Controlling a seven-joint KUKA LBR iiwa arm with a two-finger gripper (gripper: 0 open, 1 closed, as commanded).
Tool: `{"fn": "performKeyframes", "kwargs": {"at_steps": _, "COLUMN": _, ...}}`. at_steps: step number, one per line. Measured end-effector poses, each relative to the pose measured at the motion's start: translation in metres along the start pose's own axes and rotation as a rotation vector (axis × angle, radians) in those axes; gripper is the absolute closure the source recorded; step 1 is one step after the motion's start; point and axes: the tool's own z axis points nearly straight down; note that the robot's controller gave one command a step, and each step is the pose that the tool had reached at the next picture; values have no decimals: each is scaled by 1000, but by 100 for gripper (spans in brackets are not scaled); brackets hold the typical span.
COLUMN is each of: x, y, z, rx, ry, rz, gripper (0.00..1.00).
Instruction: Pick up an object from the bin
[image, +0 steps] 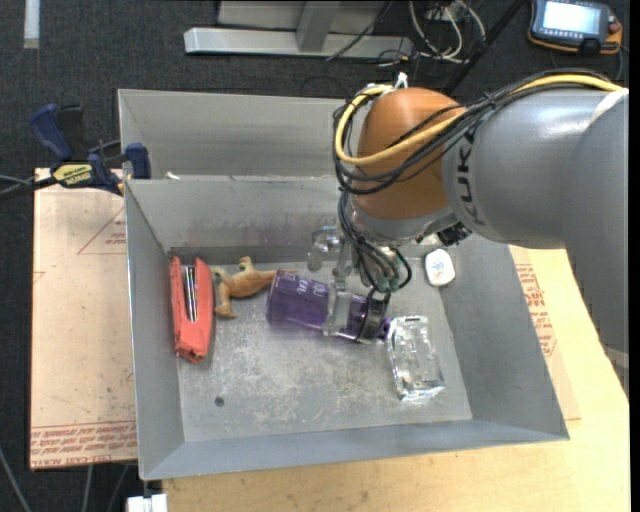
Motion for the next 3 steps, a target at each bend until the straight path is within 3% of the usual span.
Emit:
{"fn": "performKeyframes", "kwargs": {"at_steps": 1, "x": -2, "y": 0, "z": -5, "rx": 0, "ry": -7, "rz": 1, "gripper": 0}}
{"fn": "performKeyframes", "kwargs": {"at_steps": 2, "x": -9, "y": 24, "z": 59, "rx": -2, "ry": -9, "rz": 34, "gripper": 0}}
{"fn": "performKeyframes", "kwargs": {"at_steps": 3, "x": 0, "y": 27, "z": 75, "rx": -2, "ry": -3, "rz": 112, "gripper": 0}}
